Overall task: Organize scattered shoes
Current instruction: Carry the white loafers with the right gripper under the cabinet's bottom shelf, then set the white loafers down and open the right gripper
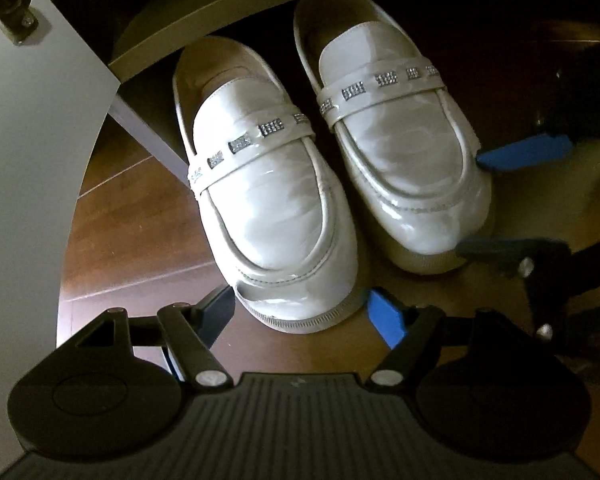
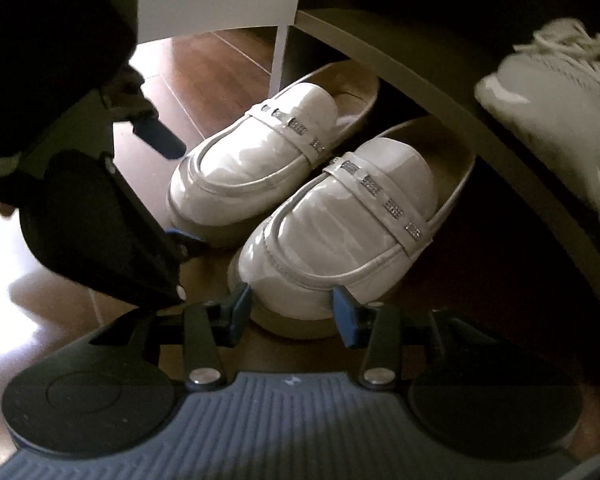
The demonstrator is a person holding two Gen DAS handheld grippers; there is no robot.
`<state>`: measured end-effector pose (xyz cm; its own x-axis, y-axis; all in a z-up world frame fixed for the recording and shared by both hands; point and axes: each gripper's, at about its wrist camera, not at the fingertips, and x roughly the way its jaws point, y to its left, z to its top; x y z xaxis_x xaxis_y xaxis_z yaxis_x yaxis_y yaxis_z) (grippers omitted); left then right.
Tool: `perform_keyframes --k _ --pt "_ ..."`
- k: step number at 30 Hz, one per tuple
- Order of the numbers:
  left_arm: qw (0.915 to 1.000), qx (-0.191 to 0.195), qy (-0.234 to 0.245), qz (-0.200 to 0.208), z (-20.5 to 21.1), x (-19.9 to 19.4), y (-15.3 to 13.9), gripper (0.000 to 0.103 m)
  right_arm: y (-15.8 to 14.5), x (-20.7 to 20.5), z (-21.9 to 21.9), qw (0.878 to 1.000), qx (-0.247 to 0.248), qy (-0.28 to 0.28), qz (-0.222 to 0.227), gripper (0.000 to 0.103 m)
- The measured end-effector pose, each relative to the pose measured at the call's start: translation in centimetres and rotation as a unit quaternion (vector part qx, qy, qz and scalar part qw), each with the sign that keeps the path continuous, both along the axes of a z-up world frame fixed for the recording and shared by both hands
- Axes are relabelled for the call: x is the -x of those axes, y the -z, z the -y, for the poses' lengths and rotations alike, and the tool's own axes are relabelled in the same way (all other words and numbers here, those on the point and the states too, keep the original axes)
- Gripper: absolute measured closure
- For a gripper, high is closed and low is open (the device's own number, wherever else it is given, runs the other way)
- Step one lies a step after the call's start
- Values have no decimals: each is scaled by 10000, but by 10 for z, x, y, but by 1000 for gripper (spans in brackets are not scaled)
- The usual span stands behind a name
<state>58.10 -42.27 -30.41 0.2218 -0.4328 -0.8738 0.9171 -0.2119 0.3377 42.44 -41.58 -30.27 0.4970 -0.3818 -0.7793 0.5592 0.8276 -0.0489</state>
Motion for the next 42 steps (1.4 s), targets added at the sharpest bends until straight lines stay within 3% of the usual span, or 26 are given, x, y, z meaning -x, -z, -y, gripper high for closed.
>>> perform_keyframes --k 7,13,17,19,20,25,31,42 --pt "9999 71 87 77 14 1 -3 25 -6 1 -16 9999 129 -64 3 64" --pt "9997 226 -25 61 30 5 -5 27 -13 -19 19 9999 129 86 15 65" --pt "9994 353 10 -34 15 15 -16 30 -24 -7 5 9992 148 348 144 67" --pt "9993 313 19 -200 0 18 -21 30 -21 -11 3 9991 36 374 201 98" --pt "9993 293 19 -238 -3 19 -21 30 -17 -16 3 9991 -53 364 211 100" --pt "9979 260 -15 -600 2 19 -16 30 0 -33 5 9989 -231 366 191 100" --pt "9963 282 -285 -763 -8 -11 -7 29 6 -44 18 9980 -267 538 203 100" --pt "9920 499 -870 -771 -3 -13 -7 28 6 -52 34 9967 -274 683 328 100"
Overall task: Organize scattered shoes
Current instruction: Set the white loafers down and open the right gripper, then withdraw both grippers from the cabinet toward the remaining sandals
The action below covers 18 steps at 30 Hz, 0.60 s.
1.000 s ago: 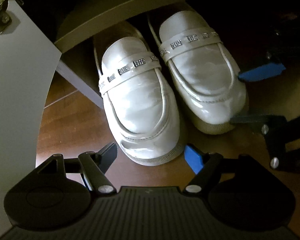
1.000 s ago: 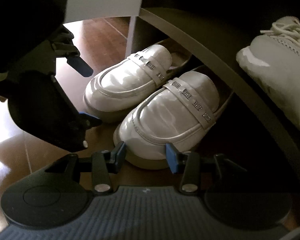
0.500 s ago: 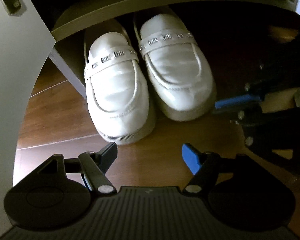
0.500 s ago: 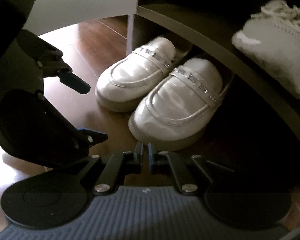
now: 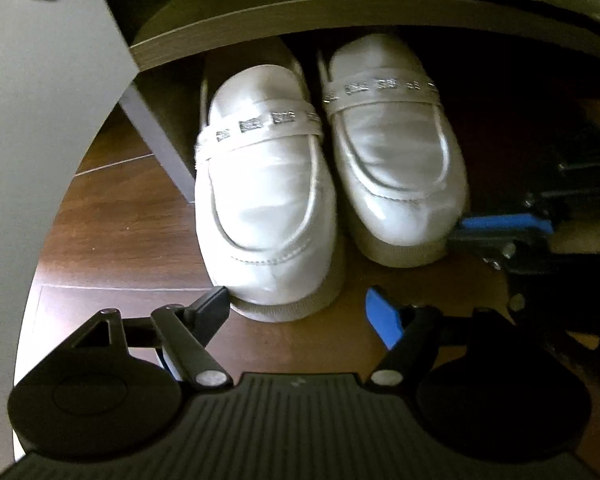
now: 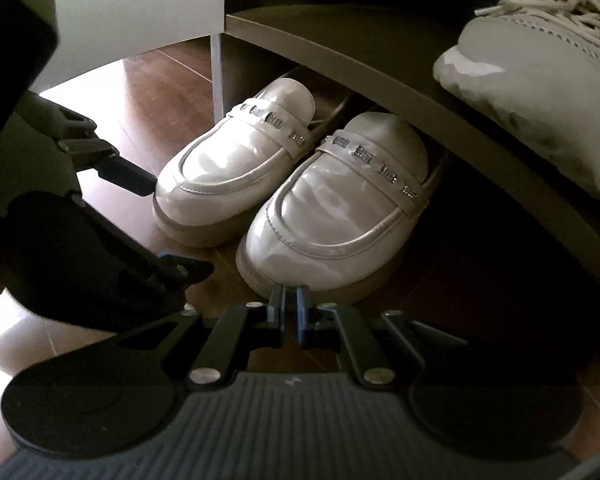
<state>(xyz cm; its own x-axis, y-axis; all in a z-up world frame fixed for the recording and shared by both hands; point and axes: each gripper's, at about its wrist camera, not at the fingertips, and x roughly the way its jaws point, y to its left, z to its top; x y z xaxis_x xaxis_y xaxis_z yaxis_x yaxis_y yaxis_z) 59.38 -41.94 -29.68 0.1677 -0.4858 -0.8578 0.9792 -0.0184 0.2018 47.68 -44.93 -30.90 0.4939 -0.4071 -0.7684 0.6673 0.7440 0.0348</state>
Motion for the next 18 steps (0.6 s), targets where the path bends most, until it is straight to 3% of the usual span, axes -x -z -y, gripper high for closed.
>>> perform_keyframes --k 5,12,14,18 --pt "9997 -64 4 247 -6 11 -1 32 -14 18 -8 9997 -46 -92 199 97" --pt "9999 84 34 56 -28 26 0 31 -46 85 -39 9975 -347 -294 545 94" --pt "9998 168 -66 121 -19 23 6 24 -48 94 -42 9970 -399 -270 608 93" --pt "9994 267 -170 149 -8 13 12 20 -48 102 -47 9968 -449 -241 616 89"
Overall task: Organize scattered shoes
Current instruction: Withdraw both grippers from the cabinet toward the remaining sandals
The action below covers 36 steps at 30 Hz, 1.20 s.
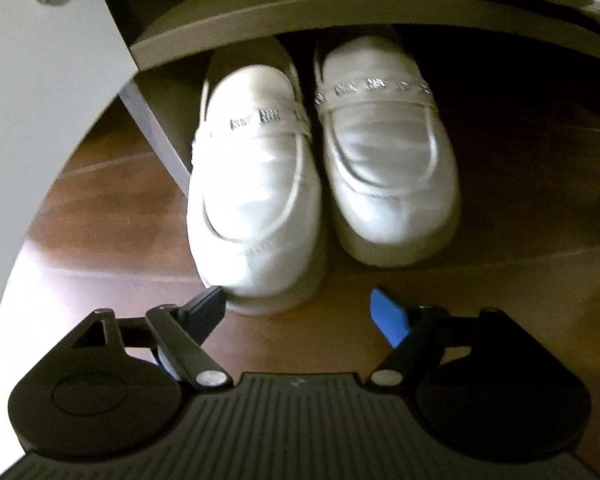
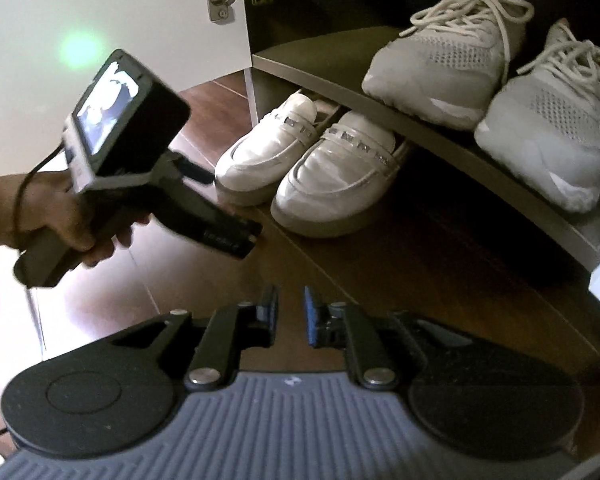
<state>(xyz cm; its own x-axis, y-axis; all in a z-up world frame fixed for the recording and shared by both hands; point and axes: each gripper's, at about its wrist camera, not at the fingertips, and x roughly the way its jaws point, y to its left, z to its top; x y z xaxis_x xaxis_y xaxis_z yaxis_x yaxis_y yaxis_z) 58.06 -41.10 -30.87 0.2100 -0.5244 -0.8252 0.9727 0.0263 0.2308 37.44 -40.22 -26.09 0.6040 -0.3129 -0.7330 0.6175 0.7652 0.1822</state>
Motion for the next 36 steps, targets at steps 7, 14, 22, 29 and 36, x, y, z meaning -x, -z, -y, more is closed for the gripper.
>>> perform_keyframes --k 7,14,22,29,36 --pt "9999 61 -60 -132 7 -10 -1 23 2 1 6 9998 -144 118 -39 89" --pt "9992 153 113 -365 -20 -5 -17 32 -8 -2 12 9998 -173 70 62 88" --pt "9989 121 84 -456 -1 4 -7 31 -5 -3 11 9997 -212 101 20 88" --pt "9992 -166 42 -374 -13 16 -14 31 -23 19 20 9997 -50 -186 -174 80" --pt "9938 -582 341 -882 -108 95 -84 31 -75 110 36 9874 127 -1352 -819 56"
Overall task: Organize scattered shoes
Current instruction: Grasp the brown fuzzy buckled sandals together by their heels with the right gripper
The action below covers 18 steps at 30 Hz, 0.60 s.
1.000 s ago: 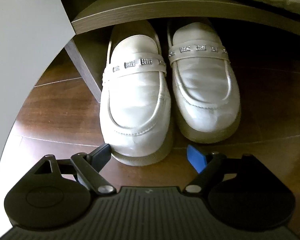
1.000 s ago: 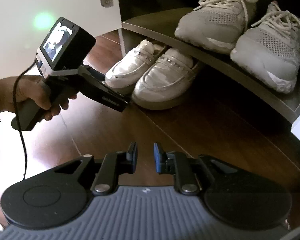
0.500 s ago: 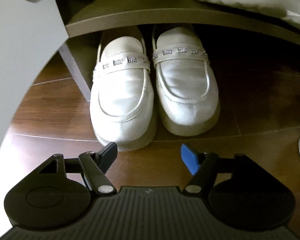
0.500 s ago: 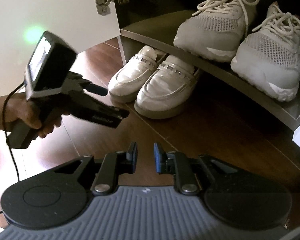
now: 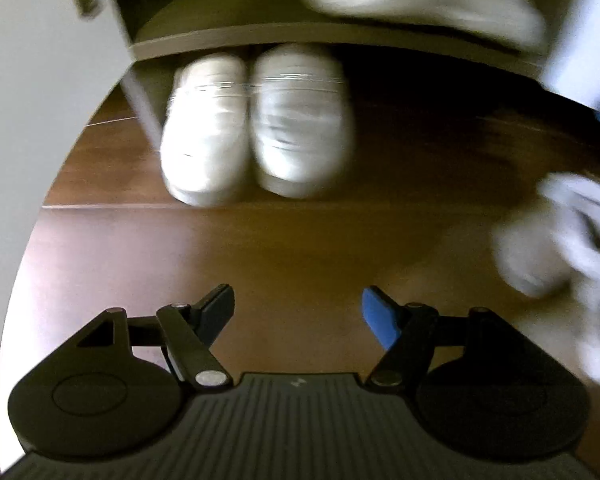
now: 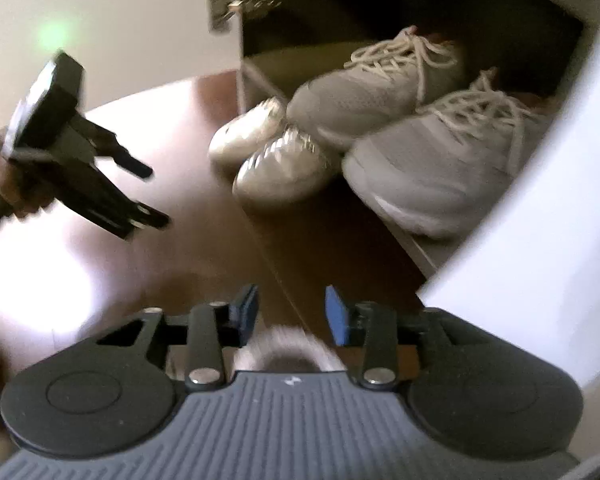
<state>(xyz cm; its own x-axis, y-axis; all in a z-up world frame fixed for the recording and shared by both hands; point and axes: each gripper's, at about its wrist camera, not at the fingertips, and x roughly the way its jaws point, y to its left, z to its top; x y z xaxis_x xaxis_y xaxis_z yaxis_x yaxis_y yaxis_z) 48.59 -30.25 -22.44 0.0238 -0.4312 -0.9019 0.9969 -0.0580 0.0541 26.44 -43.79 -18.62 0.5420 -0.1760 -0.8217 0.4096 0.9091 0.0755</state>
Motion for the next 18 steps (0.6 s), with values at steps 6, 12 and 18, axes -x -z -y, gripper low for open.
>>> perform_keyframes --k 6,12,18 --pt "9935 -601 559 -790 -31 85 -18 30 24 2 -40 9940 -148 -1008 -400 42" --pt "9908 -658 799 -877 -29 140 22 32 92 -27 -60 9689 382 -2073 -1293 79" --pt "9918 -714 851 -626 -23 157 46 46 88 -28 -31 9886 -590 -971 -985 90"
